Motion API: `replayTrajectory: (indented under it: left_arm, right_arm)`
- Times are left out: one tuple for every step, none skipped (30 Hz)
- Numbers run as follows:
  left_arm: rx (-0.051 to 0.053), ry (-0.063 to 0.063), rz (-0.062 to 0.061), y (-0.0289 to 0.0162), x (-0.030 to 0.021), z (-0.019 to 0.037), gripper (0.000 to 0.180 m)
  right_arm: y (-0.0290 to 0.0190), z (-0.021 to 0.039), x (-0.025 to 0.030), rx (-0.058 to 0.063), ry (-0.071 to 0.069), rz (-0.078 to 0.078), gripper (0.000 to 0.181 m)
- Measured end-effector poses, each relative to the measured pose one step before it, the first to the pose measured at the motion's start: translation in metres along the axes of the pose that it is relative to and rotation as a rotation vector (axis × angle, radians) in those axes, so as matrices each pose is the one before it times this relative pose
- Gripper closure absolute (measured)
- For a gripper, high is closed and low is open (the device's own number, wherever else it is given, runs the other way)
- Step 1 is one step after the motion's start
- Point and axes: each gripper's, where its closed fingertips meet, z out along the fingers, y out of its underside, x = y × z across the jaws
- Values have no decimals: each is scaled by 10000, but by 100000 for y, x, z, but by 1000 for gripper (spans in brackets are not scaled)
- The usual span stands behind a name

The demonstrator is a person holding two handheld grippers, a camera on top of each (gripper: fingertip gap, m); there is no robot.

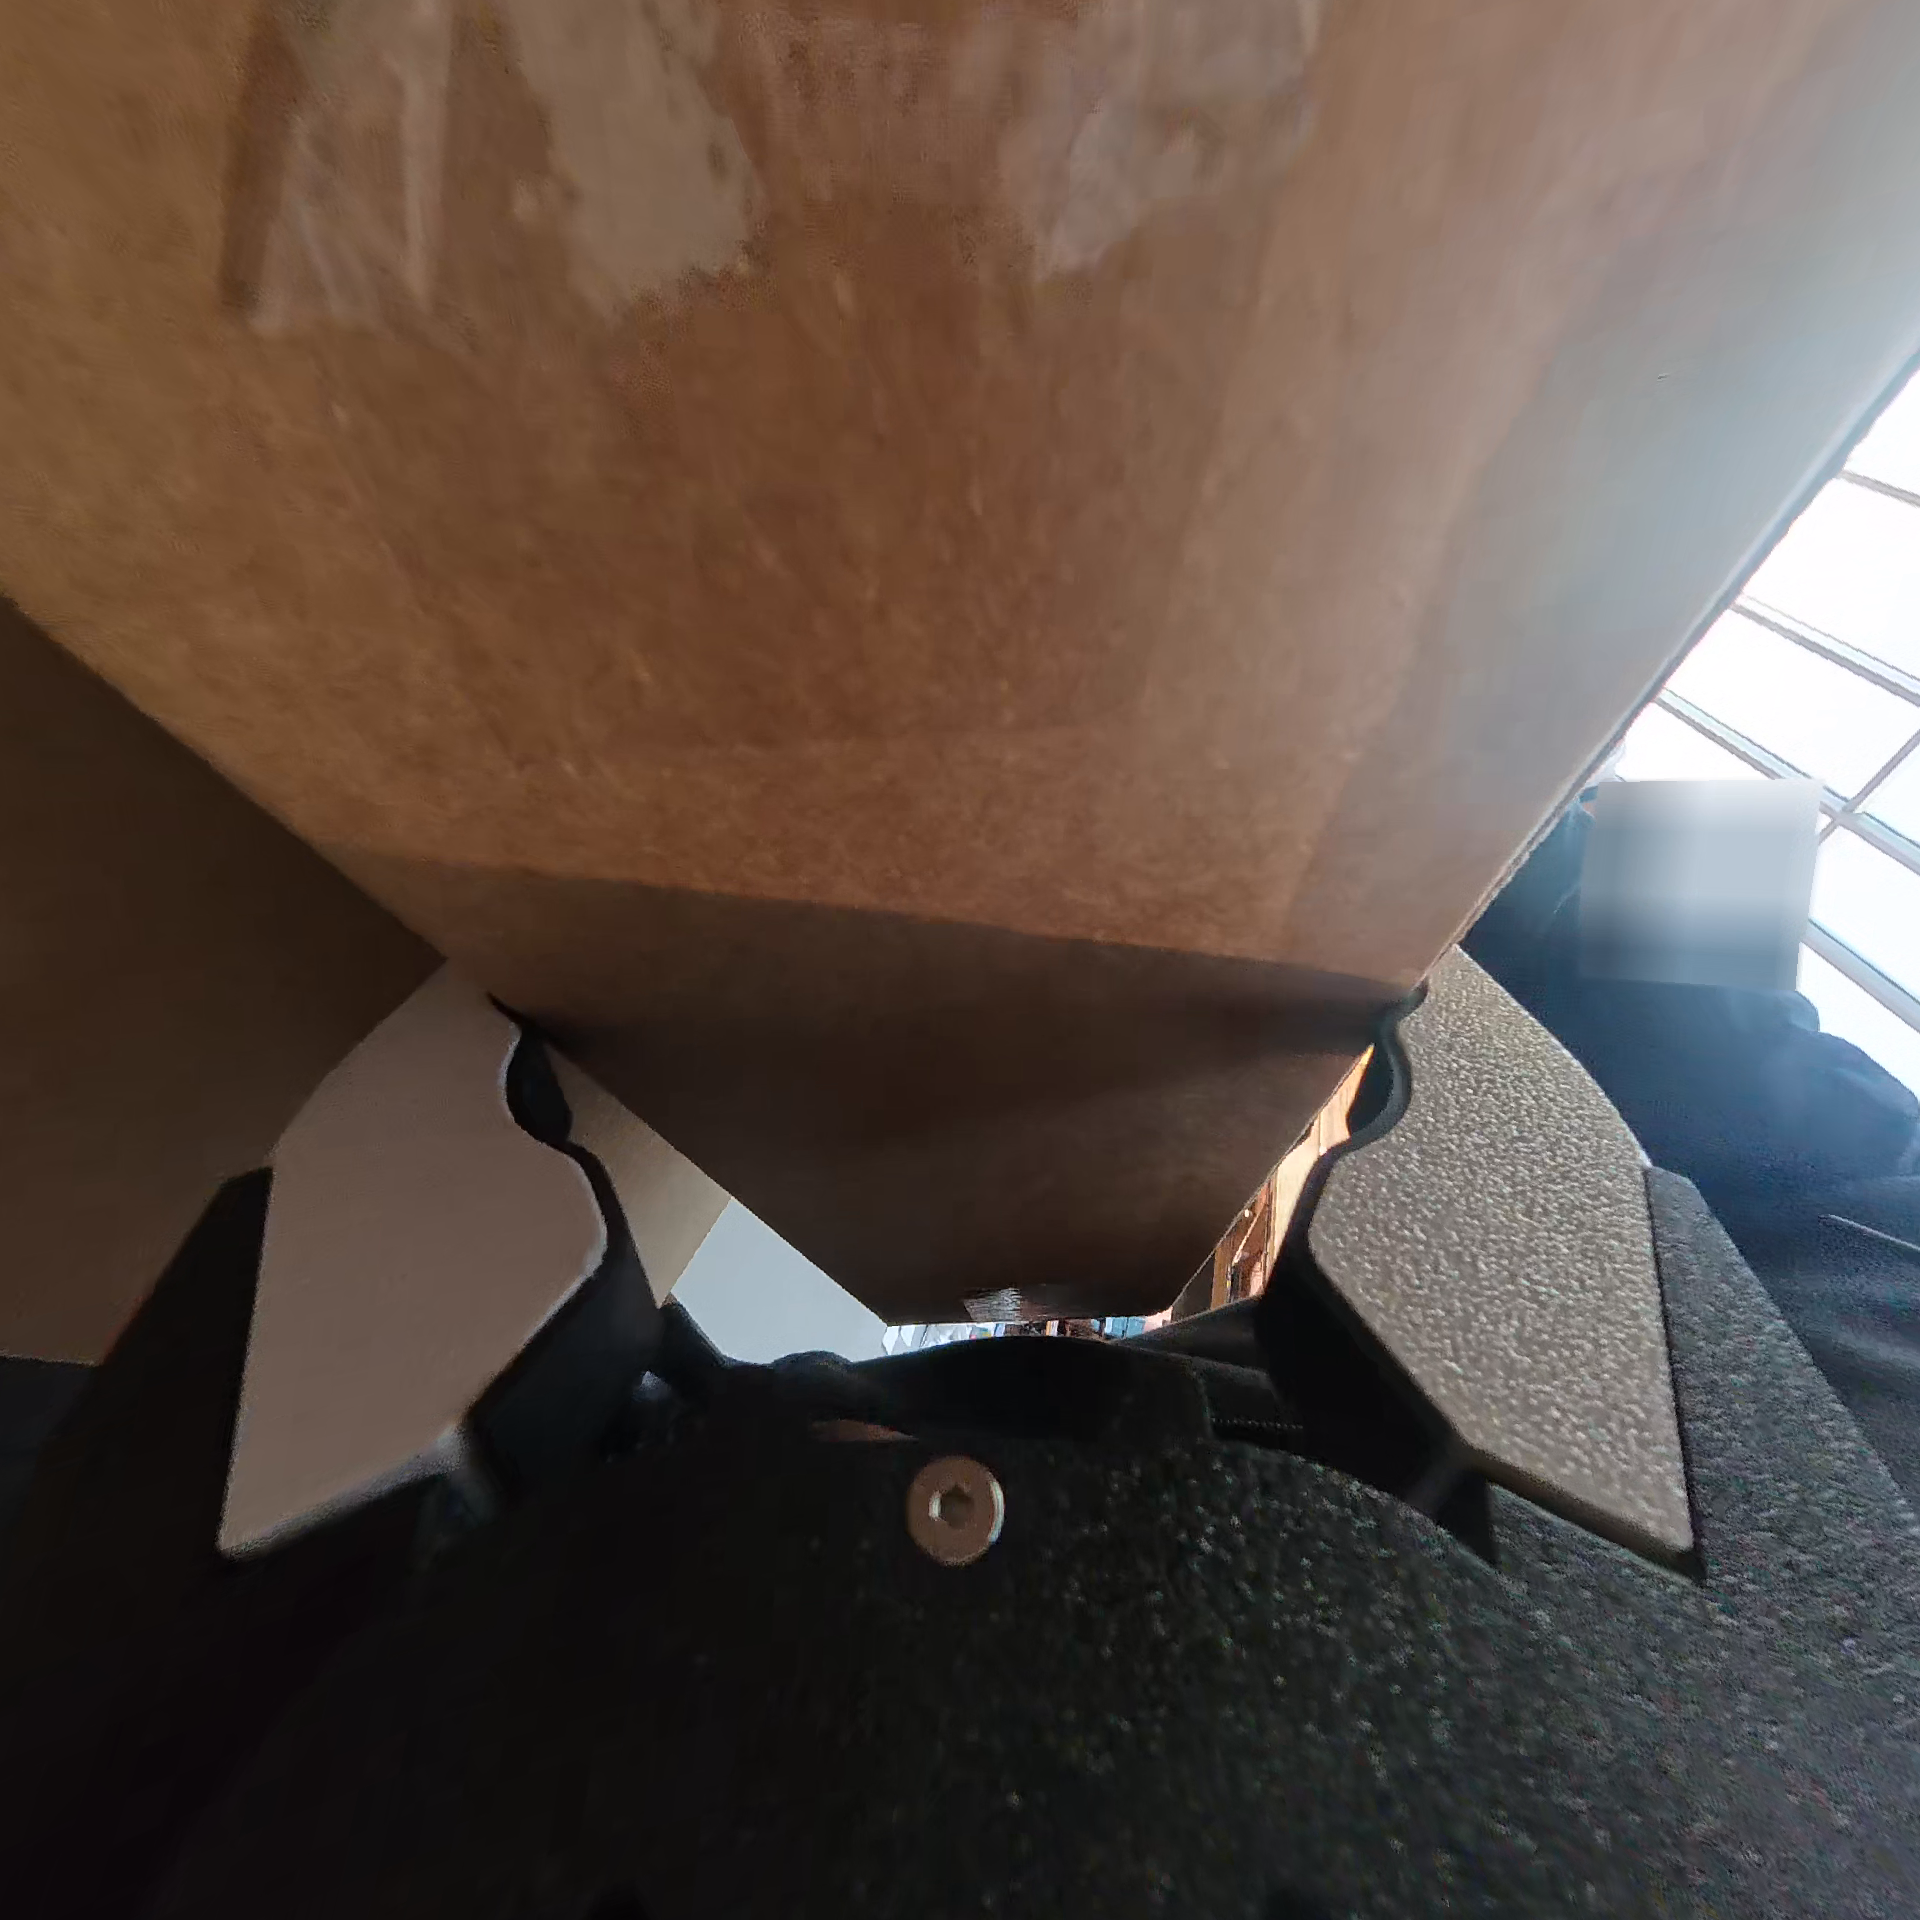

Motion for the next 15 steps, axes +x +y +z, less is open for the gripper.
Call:
replayTrajectory:
  left_arm:
    - [-67,30,21,3,20,-68,33]
    - [-95,62,39,-10,57,-96,34]
    - [-99,66,27,-49,43,-130,34]
    - [-105,49,34,-73,19,-165,35]
    - [-94,68,46,-91,22,-207,35]
    - [-92,57,23,-114,24,-248,36]
    - [-78,32,30,-131,4,-255,36]
    - [-26,31,48,-168,-14,-272,36]
    - [-7,16,56,-164,-47,-289,36]
    - [13,20,67,-163,-43,-329,37]
    - [13,27,57,-183,-34,-357,37]
    - [44,53,22,-219,-45,-411,37]
    - [104,89,-43,-282,-57,-427,37]
    - [112,87,-39,-289,-89,-426,37]
    - [55,62,-12,-225,-147,-380,36]
  right_arm:
    - [176,16,-31,-110,-65,108,55]
    - [194,-6,-51,-61,-115,112,55]
    - [222,-21,-130,-24,-195,131,54]
    - [284,-8,-210,-24,-246,125,51]
    - [369,22,-209,-28,-235,97,49]
    - [413,67,-215,-20,-203,45,47]
    - [437,108,-253,-19,-200,13,44]
    - [445,130,-342,-26,-221,23,41]
    - [429,144,-391,-36,-211,16,37]
    - [438,149,-337,-46,-136,-25,36]
    - [462,140,-316,-47,-97,-52,36]
    - [464,125,-364,-45,-108,-35,36]
    - [493,114,-394,-70,-85,-51,36]
    - [520,146,-407,-101,-21,-91,36]
    - [503,146,-393,-124,46,-99,36]
